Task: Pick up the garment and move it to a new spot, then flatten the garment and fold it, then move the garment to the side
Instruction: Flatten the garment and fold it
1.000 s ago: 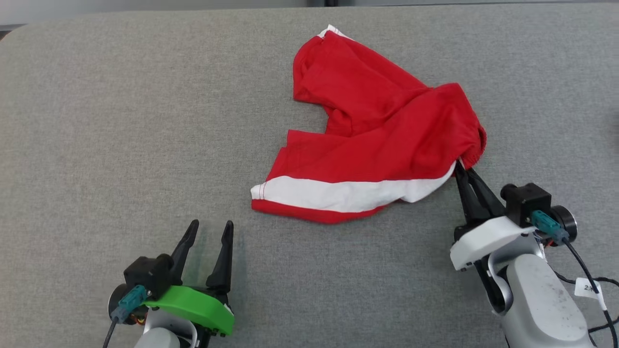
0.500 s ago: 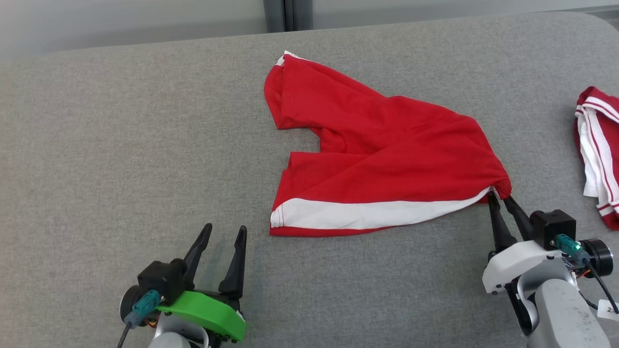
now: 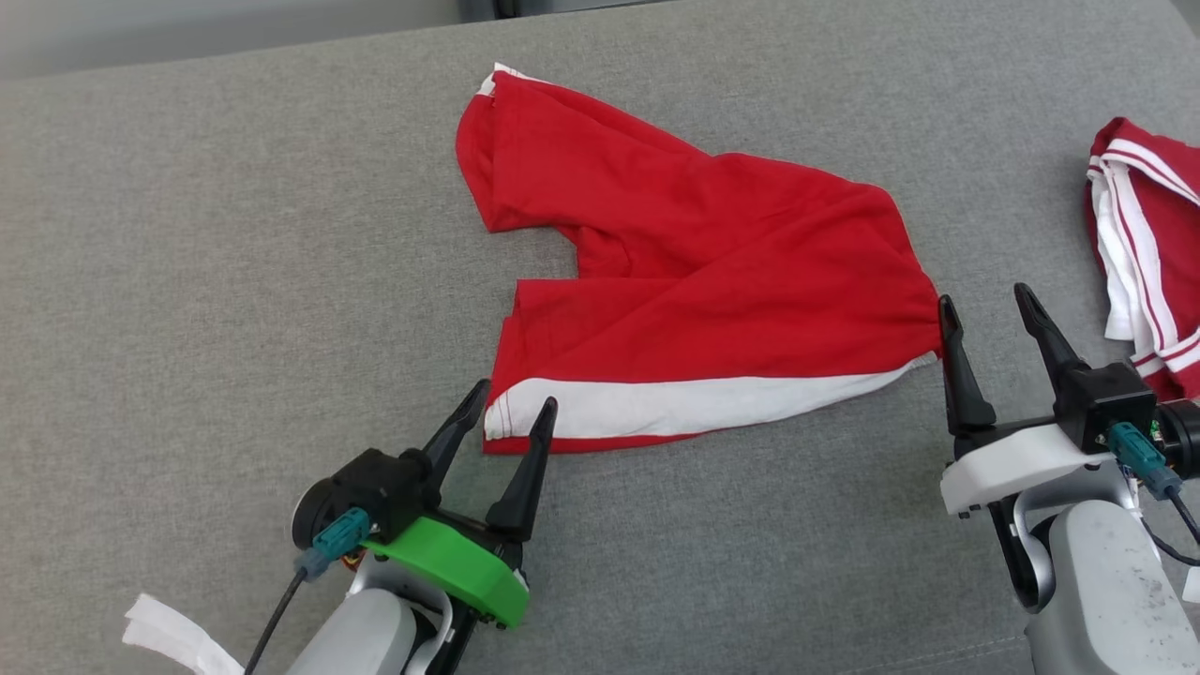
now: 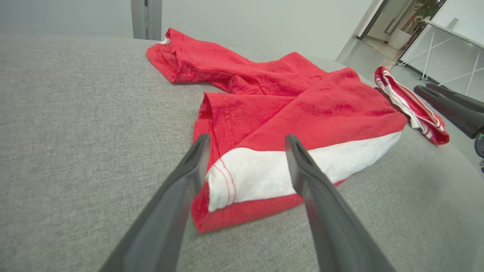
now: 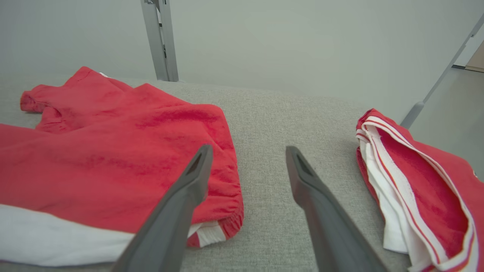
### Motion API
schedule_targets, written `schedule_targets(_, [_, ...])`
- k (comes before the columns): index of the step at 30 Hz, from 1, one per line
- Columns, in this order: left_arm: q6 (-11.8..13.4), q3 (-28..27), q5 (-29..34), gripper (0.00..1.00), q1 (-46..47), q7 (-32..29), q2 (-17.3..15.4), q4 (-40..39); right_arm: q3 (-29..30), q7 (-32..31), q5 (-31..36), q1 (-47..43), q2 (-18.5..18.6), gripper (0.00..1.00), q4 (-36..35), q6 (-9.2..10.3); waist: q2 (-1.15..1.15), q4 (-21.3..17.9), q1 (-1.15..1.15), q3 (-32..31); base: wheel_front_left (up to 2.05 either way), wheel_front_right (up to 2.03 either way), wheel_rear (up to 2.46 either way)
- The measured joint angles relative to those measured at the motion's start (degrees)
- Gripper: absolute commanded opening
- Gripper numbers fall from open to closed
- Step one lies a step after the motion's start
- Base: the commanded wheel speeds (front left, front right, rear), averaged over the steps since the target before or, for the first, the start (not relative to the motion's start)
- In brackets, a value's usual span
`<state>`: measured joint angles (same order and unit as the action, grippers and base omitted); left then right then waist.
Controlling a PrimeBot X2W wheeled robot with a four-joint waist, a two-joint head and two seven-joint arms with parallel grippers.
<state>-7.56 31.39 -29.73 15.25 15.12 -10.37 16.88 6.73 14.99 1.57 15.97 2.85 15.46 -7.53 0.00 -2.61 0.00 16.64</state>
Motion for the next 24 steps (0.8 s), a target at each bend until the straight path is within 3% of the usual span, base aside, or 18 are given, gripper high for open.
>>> schedule_targets(5, [0.0,2.5,-1.3,1.00,1.1,0.0,-1.7,2.6,-0.6,0.0,-1.0,0.0,0.0,1.00,-0.5,0.00,0.00,-1.5,0.00,1.3,0.00,0.00,0.00])
schedule_targets(14, [0.0,0.6,1.5,1.00,2.2,0.0,-1.4,8.6,-1.1,0.0,-2.0,-0.1,0.0,1.00,-0.8,0.00,0.00,-2.9,0.00,2.1,0.00,0.00,0.00])
schedule_targets(15, [0.0,0.5,1.6,0.60,2.4,0.0,-1.2,9.1,-1.2,0.0,-2.1,-0.2,0.0,1.00,-0.8,0.00,0.00,-2.9,0.00,2.2,0.00,0.00,0.00])
schedule_targets(16, [0.0,0.4,1.6,0.43,2.6,0.0,-1.0,9.1,-1.3,0.0,-2.1,-0.2,0.0,1.00,-0.8,0.00,0.00,-2.9,0.00,2.2,0.00,0.00,0.00])
schedule_targets(17, [0.0,0.2,1.6,0.00,2.6,0.0,-1.0,8.7,-1.3,0.0,-2.2,-0.3,0.0,1.00,-0.8,0.00,0.00,-2.9,0.00,2.3,0.00,0.00,0.00])
schedule_targets(24, [0.0,-4.5,1.6,0.00,2.7,0.0,-0.3,4.9,-1.5,0.0,-2.6,-0.5,0.0,1.00,-0.3,0.00,0.00,-2.2,0.00,2.3,0.00,0.00,0.00])
